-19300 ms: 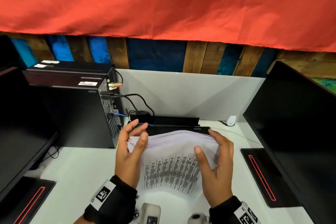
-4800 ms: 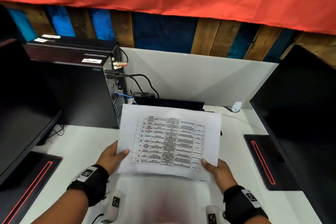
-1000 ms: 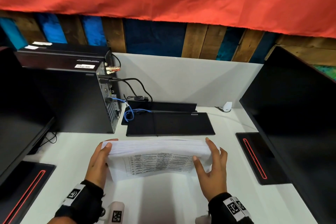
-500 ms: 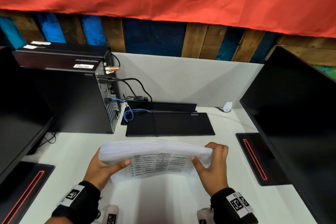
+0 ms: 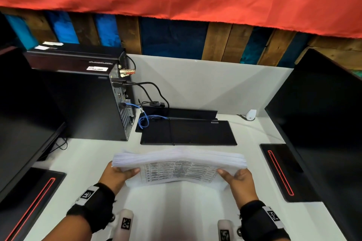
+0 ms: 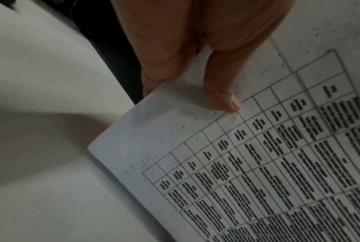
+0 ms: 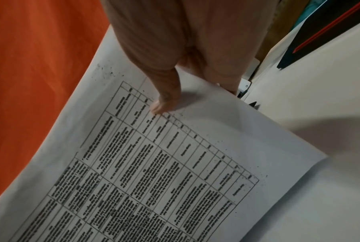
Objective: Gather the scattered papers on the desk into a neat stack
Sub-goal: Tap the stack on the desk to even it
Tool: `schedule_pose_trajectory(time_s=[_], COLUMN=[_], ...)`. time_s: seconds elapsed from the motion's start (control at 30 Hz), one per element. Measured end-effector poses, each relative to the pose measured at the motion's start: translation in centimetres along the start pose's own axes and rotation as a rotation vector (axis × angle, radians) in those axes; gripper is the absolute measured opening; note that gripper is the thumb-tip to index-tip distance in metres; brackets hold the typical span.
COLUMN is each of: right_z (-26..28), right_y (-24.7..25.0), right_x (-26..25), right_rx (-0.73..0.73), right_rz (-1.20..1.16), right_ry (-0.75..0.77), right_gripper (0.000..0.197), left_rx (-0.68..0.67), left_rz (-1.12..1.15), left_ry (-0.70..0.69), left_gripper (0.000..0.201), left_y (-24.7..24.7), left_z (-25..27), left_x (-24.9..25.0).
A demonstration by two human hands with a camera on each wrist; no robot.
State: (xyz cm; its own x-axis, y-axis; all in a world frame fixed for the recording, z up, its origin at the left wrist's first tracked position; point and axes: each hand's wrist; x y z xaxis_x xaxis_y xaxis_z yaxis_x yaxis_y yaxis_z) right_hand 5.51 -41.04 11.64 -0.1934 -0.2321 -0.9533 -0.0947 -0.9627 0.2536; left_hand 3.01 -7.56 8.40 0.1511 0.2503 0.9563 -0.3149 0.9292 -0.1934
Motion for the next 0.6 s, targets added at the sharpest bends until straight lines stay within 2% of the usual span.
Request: schedule_pose_trajectory(time_s=[0.1, 0.2, 0.27, 0.33, 0.37, 0.43, 0.53, 0.6], right_z=[0.3, 0.1, 0.3, 0.5, 0.7, 1.2, 1.9, 2.0], right_y=[0.7, 2.0, 2.1, 0.9, -0.2, -2.8, -6.6, -8.0], right_x=[-1.2, -4.0, -6.6, -8.7, -9.3, -10.2, -10.4, -10.6], right_rx=[-0.023, -0.007, -0.024, -0.114, -0.169, -0.249, -0.281, -0.288], right_rz=[0.069, 0.357, 0.736, 1.142, 1.252, 1.307, 1.385, 1.436], right_ry=[0.051, 0.181, 0.35, 0.542, 0.582, 0.613, 0.656, 0.636], right_gripper=[0.042, 0.037, 0.028, 0.023, 0.024, 0.026, 0.02, 0.026], left_rx=[-0.014, -0.001, 0.006, 0.012, 0.012, 0.011, 0.007, 0.02], left_rz=[-0.008, -0.001, 0.013, 0.03, 0.027, 0.015, -0.012, -0.033], left_ry=[0.016, 0.034, 0.046, 0.053, 0.05, 0.047, 0.042, 0.036], left_gripper=[0.036, 0.037, 0.036, 0.035, 0.035, 0.035, 0.036, 0.033], left_y=[0.1, 0.3, 0.3, 0.3, 0.3, 0.2, 0.5, 0.7], left_z=[-0.2, -0.3, -0.3, -0.3, -0.3, -0.2, -0.4, -0.6], left_x=[-0.4, -0.7, -0.8, -0.8, -0.8, -0.8, -0.8, -1.0])
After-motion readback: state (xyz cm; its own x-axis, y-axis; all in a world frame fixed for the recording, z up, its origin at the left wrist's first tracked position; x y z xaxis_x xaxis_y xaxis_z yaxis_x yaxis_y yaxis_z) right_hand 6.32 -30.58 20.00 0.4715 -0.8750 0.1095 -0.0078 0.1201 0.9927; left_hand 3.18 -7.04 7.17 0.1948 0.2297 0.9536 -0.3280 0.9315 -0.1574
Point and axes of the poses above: each hand's wrist, its own z-axis away from the middle knuckle, its own y-axis out of the back of the hand, x = y × z, and after that the axes turned 13 degrees about z, right-handed
